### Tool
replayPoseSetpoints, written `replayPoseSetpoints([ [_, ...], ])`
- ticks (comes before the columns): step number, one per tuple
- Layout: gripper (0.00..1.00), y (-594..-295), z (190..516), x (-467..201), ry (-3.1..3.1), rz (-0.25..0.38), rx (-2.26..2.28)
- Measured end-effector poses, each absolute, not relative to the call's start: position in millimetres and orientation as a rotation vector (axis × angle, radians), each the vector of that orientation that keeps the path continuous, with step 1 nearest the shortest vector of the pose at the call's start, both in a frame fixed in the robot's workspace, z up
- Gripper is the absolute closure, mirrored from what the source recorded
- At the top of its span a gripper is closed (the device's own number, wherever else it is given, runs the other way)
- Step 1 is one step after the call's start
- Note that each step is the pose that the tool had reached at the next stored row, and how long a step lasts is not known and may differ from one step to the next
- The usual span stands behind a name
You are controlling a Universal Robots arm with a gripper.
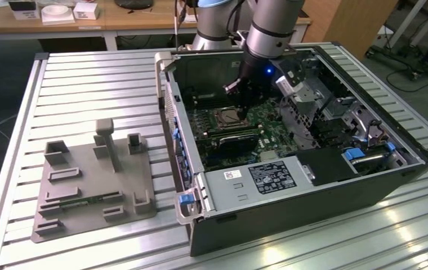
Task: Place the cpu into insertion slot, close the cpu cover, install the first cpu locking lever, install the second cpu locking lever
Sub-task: 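Install the second cpu locking lever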
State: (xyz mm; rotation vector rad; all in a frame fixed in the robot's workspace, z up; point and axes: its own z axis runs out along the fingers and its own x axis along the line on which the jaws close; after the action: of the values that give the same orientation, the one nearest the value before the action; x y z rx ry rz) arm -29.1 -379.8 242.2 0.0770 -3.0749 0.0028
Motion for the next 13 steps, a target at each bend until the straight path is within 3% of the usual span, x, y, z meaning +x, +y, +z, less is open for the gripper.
replayPoseSetpoints([
  [6, 0.89, -384.9, 241.6, -35.1, -3.069, -0.049, 0.079],
  [13, 0.89, -386.7, 239.0, -46.4, -3.051, -0.060, 0.078],
])
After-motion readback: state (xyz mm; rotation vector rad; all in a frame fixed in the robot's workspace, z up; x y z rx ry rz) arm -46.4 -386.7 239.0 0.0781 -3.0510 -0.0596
